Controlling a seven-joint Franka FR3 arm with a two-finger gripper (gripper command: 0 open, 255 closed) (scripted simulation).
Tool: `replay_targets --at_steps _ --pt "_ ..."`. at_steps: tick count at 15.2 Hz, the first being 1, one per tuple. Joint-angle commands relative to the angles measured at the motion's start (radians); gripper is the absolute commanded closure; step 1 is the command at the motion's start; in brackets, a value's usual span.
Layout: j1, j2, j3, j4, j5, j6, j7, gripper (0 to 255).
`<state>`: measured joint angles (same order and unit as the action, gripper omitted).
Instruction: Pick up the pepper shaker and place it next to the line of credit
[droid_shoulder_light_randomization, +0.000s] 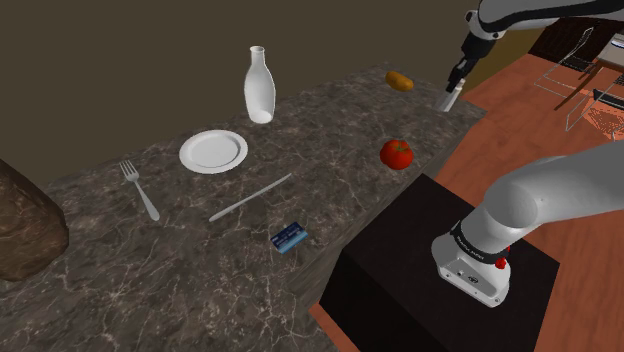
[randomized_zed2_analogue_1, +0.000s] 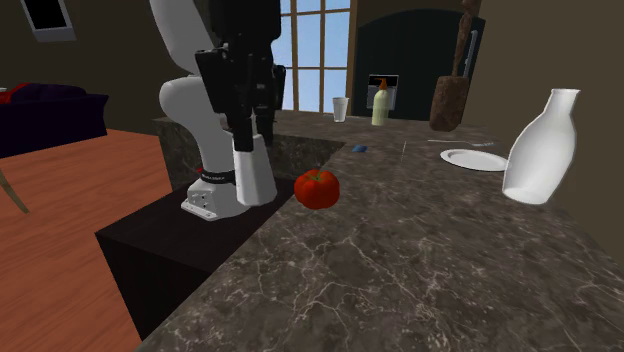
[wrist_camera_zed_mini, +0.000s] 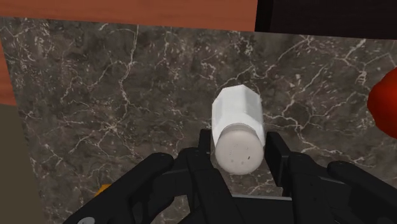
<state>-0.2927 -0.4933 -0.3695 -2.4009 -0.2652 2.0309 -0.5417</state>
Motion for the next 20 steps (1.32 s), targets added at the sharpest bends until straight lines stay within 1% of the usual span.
replay_targets --at_steps 1,7,8,14,20 --pt "0.001 -0.01 0.006 0.022 0.003 -0.032 -0.001 255" --pt "0.005 -0.019 0.018 0.094 0.013 -0.114 -0.008 255" --pt "0.005 -0.019 0.018 0.096 0.013 -0.116 -0.008 255" --pt "0.03 -0.158 0.145 -0.019 0.036 -0.163 0.132 255" --pt "0.076 -0.262 0.276 -0.094 0.099 -0.213 0.27 255"
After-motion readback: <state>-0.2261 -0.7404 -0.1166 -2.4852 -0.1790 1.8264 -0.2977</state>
